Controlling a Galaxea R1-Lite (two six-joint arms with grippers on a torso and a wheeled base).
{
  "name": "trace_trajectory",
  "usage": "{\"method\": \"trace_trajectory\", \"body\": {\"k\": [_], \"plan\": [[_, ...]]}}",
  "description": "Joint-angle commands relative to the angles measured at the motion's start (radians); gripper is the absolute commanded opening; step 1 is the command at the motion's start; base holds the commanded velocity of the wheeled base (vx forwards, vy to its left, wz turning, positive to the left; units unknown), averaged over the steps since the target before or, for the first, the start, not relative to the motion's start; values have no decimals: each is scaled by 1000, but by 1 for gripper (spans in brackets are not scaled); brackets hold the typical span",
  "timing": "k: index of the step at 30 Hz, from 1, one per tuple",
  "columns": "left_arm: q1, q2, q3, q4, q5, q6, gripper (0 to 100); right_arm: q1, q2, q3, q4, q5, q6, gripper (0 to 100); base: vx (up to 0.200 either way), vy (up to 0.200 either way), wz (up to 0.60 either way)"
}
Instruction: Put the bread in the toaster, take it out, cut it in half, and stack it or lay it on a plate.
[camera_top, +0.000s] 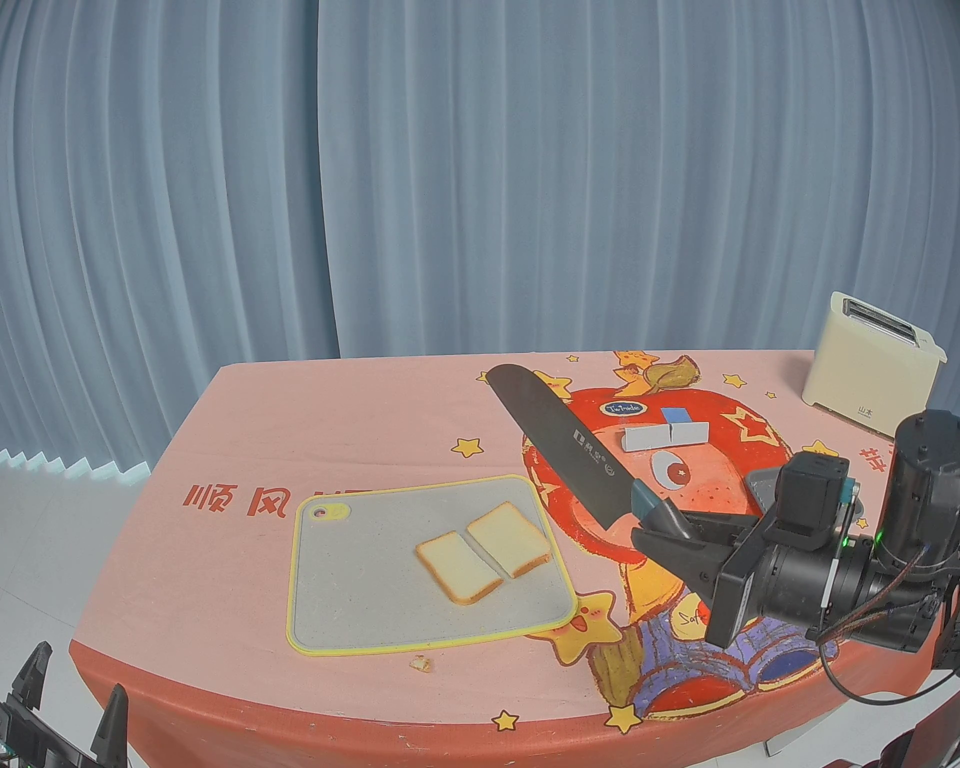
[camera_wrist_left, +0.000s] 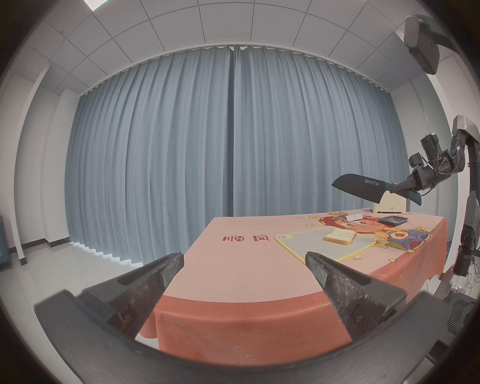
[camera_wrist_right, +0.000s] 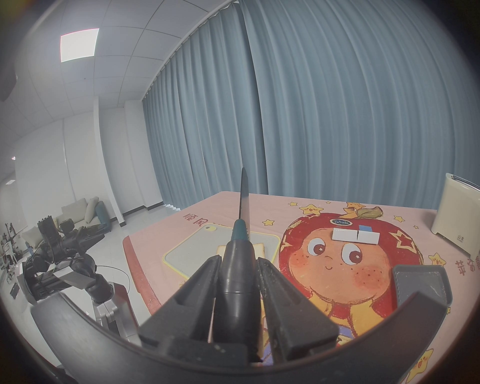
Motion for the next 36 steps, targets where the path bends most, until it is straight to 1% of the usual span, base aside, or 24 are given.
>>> {"method": "trace_trajectory", "body": {"k": [1, 10, 15, 19, 29, 36], "plan": [[-1, -10, 18, 0, 0, 0, 100, -3, 3, 2, -1, 0, 0, 0, 0, 0, 0], [-1, -10, 18, 0, 0, 0, 100, -59, 3, -5, -1, 2, -2, 0, 0, 0, 0], [1, -10, 18, 0, 0, 0, 100, -67, 6, -7, -1, 2, -2, 0, 0, 0, 0], [1, -10, 18, 0, 0, 0, 100, -93, 13, -11, -1, 2, -2, 0, 0, 0, 0], [1, -10, 18, 0, 0, 0, 100, -96, 16, -16, -2, 2, -2, 0, 0, 0, 0], [-1, -10, 18, 0, 0, 0, 100, -111, 20, -24, -2, 2, 1, 0, 0, 0, 0]]}}
